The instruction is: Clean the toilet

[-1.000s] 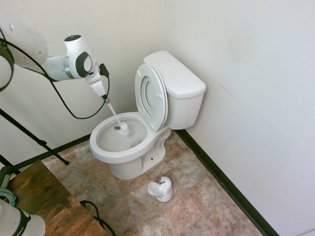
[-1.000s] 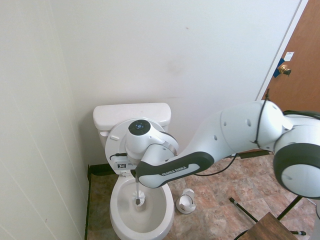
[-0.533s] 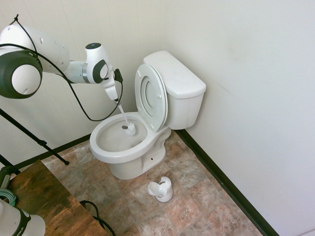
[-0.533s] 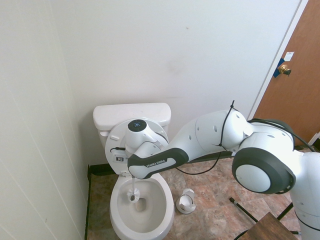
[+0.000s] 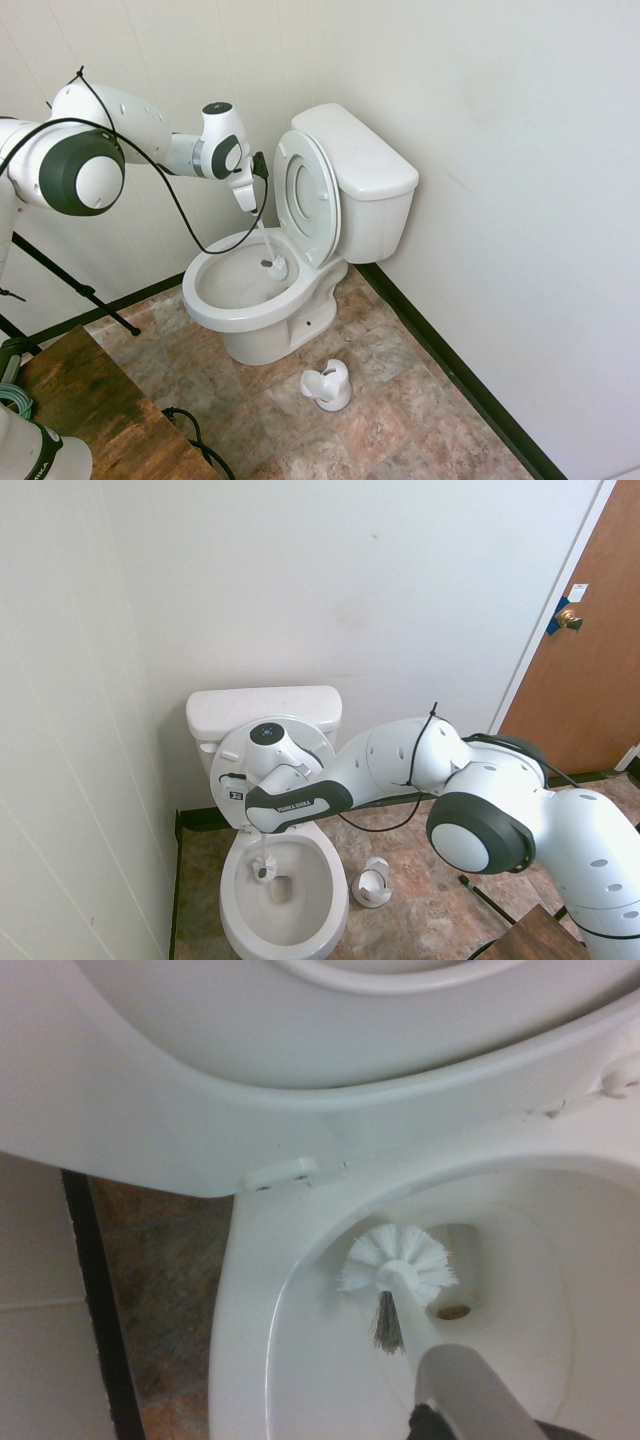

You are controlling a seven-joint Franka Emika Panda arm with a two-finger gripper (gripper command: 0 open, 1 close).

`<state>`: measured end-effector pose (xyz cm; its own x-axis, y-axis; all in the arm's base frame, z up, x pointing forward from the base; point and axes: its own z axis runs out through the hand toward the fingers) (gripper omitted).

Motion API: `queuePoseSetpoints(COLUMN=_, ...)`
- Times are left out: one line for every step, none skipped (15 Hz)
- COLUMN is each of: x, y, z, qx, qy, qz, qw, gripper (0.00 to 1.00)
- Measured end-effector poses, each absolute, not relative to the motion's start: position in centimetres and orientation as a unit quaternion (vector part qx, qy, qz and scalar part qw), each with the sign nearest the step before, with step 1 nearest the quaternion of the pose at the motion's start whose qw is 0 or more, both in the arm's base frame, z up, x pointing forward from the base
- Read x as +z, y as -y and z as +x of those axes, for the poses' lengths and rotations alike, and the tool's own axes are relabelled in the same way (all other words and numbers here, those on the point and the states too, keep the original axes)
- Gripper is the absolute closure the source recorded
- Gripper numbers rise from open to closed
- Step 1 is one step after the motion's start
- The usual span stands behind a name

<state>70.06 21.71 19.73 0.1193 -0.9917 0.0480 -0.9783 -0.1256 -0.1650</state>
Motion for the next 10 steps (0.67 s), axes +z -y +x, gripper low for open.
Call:
queuePoseSetpoints(x=19.6, y=-22.4, z=70.1, qx=-0.072, qy=-0.657, qz=-0.75, qw=0.044, gripper=1.0)
queuePoseSetpoints(x=19.7, y=-23.4, z=69.8, qx=-0.071, qy=-0.652, qz=-0.754, qw=0.043, gripper=1.0)
queuePoseSetpoints(x=19.8, y=-24.5, z=69.5, qx=-0.071, qy=-0.646, qz=-0.759, qw=0.042, gripper=1.0)
queuePoseSetpoints(x=19.9, y=-25.6, z=69.2, qx=-0.071, qy=-0.64, qz=-0.764, qw=0.04, gripper=1.0)
queuePoseSetpoints(x=20.0, y=-26.7, z=68.8, qx=-0.071, qy=-0.634, qz=-0.769, qw=0.039, gripper=1.0)
queuePoseSetpoints(x=20.1, y=-27.7, z=68.3, qx=-0.072, qy=-0.627, qz=-0.775, qw=0.037, gripper=1.0)
queuePoseSetpoints(x=20.0, y=-28.5, z=67.8, qx=-0.071, qy=-0.622, qz=-0.779, qw=0.033, gripper=1.0)
queuePoseSetpoints(x=19.9, y=-29.4, z=67.1, qx=-0.069, qy=-0.615, qz=-0.785, qw=0.028, gripper=1.0)
queuePoseSetpoints(x=19.6, y=-30.2, z=66.1, qx=-0.065, qy=-0.609, qz=-0.79, qw=0.021, gripper=1.0)
queuePoseSetpoints(x=19.3, y=-30.8, z=64.9, qx=-0.061, qy=-0.603, qz=-0.795, qw=0.014, gripper=1.0)
